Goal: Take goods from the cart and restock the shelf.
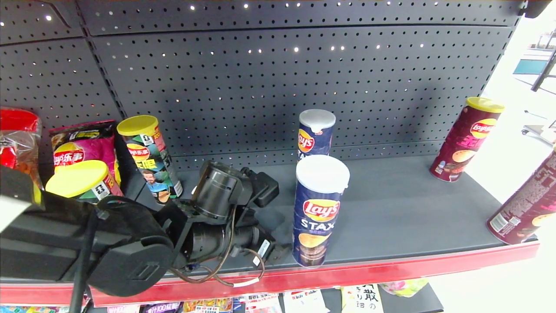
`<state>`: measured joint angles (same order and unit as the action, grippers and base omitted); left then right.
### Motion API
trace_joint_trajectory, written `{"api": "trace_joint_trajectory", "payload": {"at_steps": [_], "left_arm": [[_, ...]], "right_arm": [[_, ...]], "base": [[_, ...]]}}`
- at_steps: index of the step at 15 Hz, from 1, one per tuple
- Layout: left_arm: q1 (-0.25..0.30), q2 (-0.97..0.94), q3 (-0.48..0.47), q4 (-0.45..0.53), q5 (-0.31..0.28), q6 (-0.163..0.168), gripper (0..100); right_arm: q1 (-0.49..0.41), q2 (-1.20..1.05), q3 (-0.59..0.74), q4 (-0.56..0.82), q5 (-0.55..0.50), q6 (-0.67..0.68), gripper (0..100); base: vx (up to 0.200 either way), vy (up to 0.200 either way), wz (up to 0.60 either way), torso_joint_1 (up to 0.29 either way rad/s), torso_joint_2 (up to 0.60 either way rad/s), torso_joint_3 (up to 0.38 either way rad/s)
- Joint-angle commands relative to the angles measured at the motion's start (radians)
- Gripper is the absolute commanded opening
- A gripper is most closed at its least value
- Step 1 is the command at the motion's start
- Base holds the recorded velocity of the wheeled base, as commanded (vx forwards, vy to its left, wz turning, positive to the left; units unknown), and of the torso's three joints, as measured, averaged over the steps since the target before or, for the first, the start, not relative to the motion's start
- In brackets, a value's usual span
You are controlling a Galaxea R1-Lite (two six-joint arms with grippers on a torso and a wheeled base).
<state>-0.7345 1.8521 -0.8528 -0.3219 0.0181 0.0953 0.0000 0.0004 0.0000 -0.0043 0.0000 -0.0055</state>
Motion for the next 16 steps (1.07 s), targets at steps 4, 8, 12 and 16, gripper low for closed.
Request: {"api": "trace_joint_trajectory", "payload": {"at_steps": [4, 8, 12, 16], "left_arm": [[-0.002, 0.019, -0.028, 0.001, 0.0, 0.0, 100], [-0.002, 0.03, -0.045, 0.001, 0.0, 0.0, 100], [0.0, 0.03, -0.042, 0.003, 0.0, 0.0, 100], [-0.002, -0.059, -0.037, 0.009, 0.008, 0.001, 100]], "right_arm": [[0.0, 0.0, 0.0, 0.0, 0.0, -0.001, 100], [0.0, 0.0, 0.0, 0.0, 0.0, -0.001, 100], [0.0, 0.0, 0.0, 0.0, 0.0, -0.001, 100], [0.0, 0.0, 0.0, 0.0, 0.0, -0.001, 100]], "base": [[0.0, 0.0, 0.0, 0.0, 0.0, 0.0], [0.0, 0.0, 0.0, 0.0, 0.0, 0.0], [0.0, 0.0, 0.0, 0.0, 0.0, 0.0], [0.0, 0.0, 0.0, 0.0, 0.0, 0.0]]}}
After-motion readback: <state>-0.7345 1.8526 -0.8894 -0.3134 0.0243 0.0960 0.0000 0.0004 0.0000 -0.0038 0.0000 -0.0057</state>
